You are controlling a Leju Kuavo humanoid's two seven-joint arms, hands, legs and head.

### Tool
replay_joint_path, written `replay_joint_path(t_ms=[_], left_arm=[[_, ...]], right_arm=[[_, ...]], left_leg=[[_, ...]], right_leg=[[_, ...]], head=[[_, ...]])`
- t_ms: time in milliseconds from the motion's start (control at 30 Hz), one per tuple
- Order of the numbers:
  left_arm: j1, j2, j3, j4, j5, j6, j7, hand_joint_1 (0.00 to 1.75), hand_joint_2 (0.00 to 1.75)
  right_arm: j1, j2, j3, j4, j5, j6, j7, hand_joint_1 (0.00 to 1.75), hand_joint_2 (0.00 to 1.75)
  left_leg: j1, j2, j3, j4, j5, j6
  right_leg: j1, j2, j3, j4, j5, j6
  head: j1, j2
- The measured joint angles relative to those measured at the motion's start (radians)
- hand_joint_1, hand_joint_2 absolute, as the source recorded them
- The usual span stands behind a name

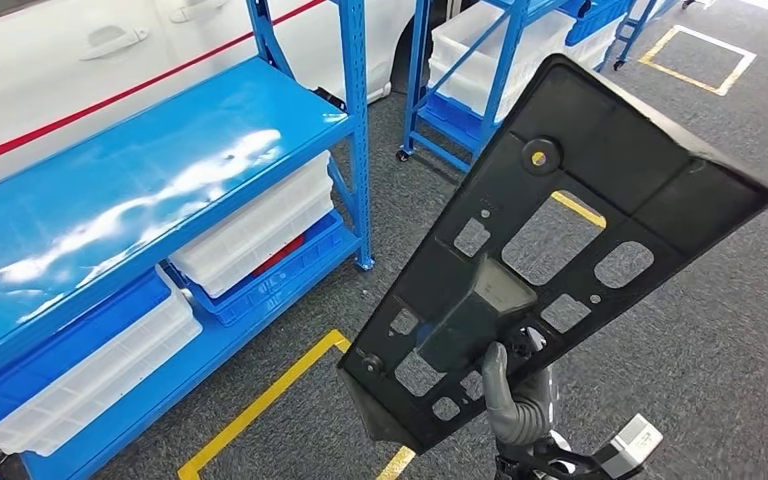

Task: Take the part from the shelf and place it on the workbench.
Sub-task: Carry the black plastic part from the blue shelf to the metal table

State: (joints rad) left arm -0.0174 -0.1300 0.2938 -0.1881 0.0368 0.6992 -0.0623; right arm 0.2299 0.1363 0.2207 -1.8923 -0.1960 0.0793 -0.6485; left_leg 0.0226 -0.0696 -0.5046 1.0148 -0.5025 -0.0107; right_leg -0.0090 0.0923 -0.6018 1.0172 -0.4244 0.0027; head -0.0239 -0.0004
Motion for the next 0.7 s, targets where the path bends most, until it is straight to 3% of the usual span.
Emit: replay_joint_path(t_ms=[67, 133, 167, 233, 300, 333, 367, 400, 467, 533, 567, 600, 633, 700], left_arm=[[0.001, -0.009, 0.016, 0.000, -0.006, 0.000, -0.008, 0.00, 0.00], [0.000, -0.014, 0.026, -0.001, -0.009, 0.000, -0.012, 0.00, 0.00], [0.002, -0.016, 0.032, -0.001, -0.009, -0.001, -0.017, 0.00, 0.00], [0.008, -0.018, 0.044, -0.002, -0.008, -0.011, -0.031, 0.00, 0.00], [0.013, -0.019, 0.055, -0.002, -0.005, -0.028, -0.045, 0.00, 0.00], [0.015, -0.019, 0.060, -0.002, -0.004, -0.036, -0.050, 0.00, 0.00], [0.015, -0.019, 0.064, -0.003, -0.004, -0.042, -0.054, 0.00, 0.00], [0.014, -0.019, 0.067, -0.003, -0.004, -0.047, -0.057, 0.00, 0.00], [0.014, -0.019, 0.071, -0.005, -0.004, -0.056, -0.062, 0.00, 0.00], [0.014, -0.019, 0.075, -0.006, -0.002, -0.065, -0.069, 0.00, 0.00], [0.012, -0.019, 0.076, -0.007, -0.002, -0.069, -0.072, 0.00, 0.00], [0.010, -0.019, 0.078, -0.009, -0.001, -0.072, -0.075, 0.00, 0.00], [0.010, -0.019, 0.078, -0.010, -0.001, -0.074, -0.079, 0.00, 0.00], [0.013, -0.018, 0.082, -0.011, -0.001, -0.078, -0.085, 0.00, 0.00]], right_arm=[[-0.001, -0.007, 0.005, 0.005, -0.007, -0.012, -0.007, 1.75, 1.75], [-0.001, -0.015, 0.008, 0.008, -0.012, -0.021, -0.009, 1.75, 1.75], [-0.001, -0.019, 0.010, 0.008, -0.015, -0.028, -0.010, 1.75, 1.75], [-0.001, -0.027, 0.014, 0.009, -0.019, -0.043, -0.015, 1.75, 1.75], [0.004, -0.034, 0.018, 0.010, -0.020, -0.058, -0.022, 1.75, 1.75], [0.008, -0.037, 0.019, 0.010, -0.020, -0.063, -0.025, 1.75, 1.75], [0.011, -0.039, 0.020, 0.009, -0.020, -0.066, -0.026, 1.75, 1.75], [0.014, -0.041, 0.020, 0.009, -0.020, -0.069, -0.027, 1.75, 1.75], [0.016, -0.043, 0.023, 0.006, -0.020, -0.071, -0.029, 1.75, 1.75], [0.020, -0.045, 0.026, 0.001, -0.019, -0.077, -0.034, 1.75, 1.75], [0.025, -0.045, 0.026, -0.002, -0.018, -0.080, -0.036, 1.75, 1.75], [0.031, -0.046, 0.027, -0.005, -0.018, -0.083, -0.038, 1.75, 1.75], [0.037, -0.046, 0.027, -0.009, -0.018, -0.084, -0.040, 1.75, 1.75], [0.045, -0.047, 0.027, -0.014, -0.018, -0.085, -0.043, 1.75, 1.75]], left_leg=[[-0.001, 0.014, -0.003, -0.003, 0.004, 0.007], [-0.001, 0.039, -0.005, -0.007, 0.010, 0.020], [-0.001, 0.053, -0.007, -0.010, 0.013, 0.027], [-0.006, 0.080, -0.014, -0.010, 0.017, 0.035], [-0.010, 0.110, -0.020, -0.009, 0.018, 0.037], [-0.011, 0.123, -0.021, -0.009, 0.019, 0.037], [-0.013, 0.136, -0.020, -0.009, 0.019, 0.037], [-0.014, 0.147, -0.019, -0.009, 0.019, 0.037], [-0.019, 0.168, -0.015, -0.008, 0.016, 0.032], [-0.023, 0.188, -0.012, -0.008, 0.014, 0.023], [-0.023, 0.199, -0.009, -0.009, 0.014, 0.018], [-0.022, 0.197, -0.007, -0.006, 0.009, 0.012], [-0.021, 0.180, -0.010, 0.006, -0.003, 0.006], [-0.018, 0.120, -0.045, 0.091, -0.059, -0.001]], right_leg=[[0.000, 0.018, -0.006, 0.002, 0.007, 0.013], [-0.001, -0.003, -0.020, 0.024, -0.008, 0.023], [-0.001, -0.027, -0.038, 0.062, -0.033, 0.026], [0.000, -0.072, -0.094, 0.189, -0.103, 0.032], [-0.003, -0.085, -0.131, 0.285, -0.138, 0.035], [-0.003, -0.088, -0.123, 0.282, -0.129, 0.034], [-0.003, -0.094, -0.093, 0.238, -0.105, 0.030], [-0.001, -0.111, -0.048, 0.166, -0.075, 0.024], [0.013, -0.161, 0.024, 0.039, -0.043, 0.007], [0.024, -0.180, 0.039, 0.000, -0.043, -0.006], [0.024, -0.165, 0.037, -0.002, -0.040, -0.010], [0.021, -0.153, 0.037, -0.005, -0.037, -0.014], [0.017, -0.140, 0.038, -0.010, -0.033, -0.020], [0.010, -0.115, 0.037, -0.016, -0.024, -0.031]], head=[[0.000, 0.000], [0.001, 0.000], [0.002, 0.000], [0.002, 0.000], [0.002, 0.000], [0.002, 0.000], [0.002, 0.000], [0.002, 0.000], [0.002, 0.000], [0.002, 0.000], [0.002, 0.000], [0.002, 0.000], [0.002, 0.000], [0.002, 0.000]])
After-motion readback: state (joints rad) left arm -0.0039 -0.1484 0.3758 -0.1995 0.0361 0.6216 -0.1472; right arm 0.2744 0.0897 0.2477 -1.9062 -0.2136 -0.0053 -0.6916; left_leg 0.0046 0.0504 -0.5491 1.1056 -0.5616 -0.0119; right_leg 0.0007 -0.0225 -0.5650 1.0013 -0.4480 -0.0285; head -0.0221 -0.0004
